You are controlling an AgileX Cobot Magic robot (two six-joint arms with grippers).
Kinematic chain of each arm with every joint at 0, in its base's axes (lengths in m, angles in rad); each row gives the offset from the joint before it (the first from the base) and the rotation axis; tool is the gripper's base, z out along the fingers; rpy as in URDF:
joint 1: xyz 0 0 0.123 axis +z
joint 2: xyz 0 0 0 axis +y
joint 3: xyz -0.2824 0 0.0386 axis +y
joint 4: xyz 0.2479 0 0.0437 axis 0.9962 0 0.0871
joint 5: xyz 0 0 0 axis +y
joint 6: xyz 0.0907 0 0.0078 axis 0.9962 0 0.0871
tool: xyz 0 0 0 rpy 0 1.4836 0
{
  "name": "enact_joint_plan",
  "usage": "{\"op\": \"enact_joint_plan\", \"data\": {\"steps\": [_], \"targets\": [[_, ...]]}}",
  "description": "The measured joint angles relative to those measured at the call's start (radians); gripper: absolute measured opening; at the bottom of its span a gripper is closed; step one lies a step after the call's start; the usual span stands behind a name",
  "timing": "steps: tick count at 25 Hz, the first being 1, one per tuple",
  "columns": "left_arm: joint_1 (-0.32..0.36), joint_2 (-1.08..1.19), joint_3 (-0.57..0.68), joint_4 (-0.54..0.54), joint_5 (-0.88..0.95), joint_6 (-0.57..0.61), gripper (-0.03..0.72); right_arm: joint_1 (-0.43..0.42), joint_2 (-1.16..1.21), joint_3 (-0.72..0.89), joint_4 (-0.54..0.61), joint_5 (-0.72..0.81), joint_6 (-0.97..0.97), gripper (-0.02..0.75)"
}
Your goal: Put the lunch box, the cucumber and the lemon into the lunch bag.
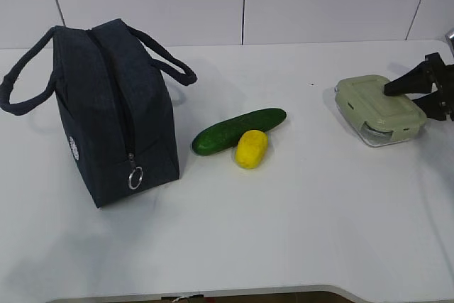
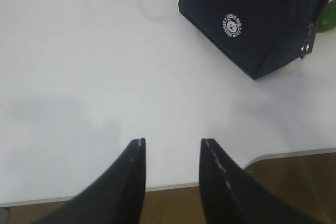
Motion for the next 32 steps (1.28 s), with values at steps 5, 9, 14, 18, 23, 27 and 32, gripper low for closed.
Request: {"op": "enact_joint_plan", "data": {"steps": [5, 9, 14, 18, 23, 27, 32], "targets": [[0.000, 0.000, 0.000, 0.000, 0.000, 0.000, 0.242, 0.000, -0.012, 0.006, -0.007, -0.002, 0.000, 0.446], [0.000, 0.000, 0.000, 0.000, 0.000, 0.000, 0.242, 0.000, -0.013, 0.008, -0.005, -0.002, -0.002, 0.412], [0.000, 0.000, 0.000, 0.000, 0.000, 0.000, 0.242, 0.000, -0.013, 0.010, -0.001, -0.001, -0.003, 0.407], [0.000, 0.000, 0.000, 0.000, 0.000, 0.000, 0.242, 0.000, -0.013, 0.010, -0.001, -0.001, -0.004, 0.406], [0.000, 0.000, 0.000, 0.000, 0.000, 0.000, 0.242, 0.000, -0.013, 0.010, 0.001, -0.001, -0.004, 0.379], [0.000, 0.000, 0.000, 0.000, 0.000, 0.000, 0.242, 0.000, -0.013, 0.010, 0.003, -0.001, -0.004, 0.374], [0.000, 0.000, 0.000, 0.000, 0.000, 0.000, 0.242, 0.000, -0.013, 0.010, 0.009, -0.001, 0.000, 0.373]]}}
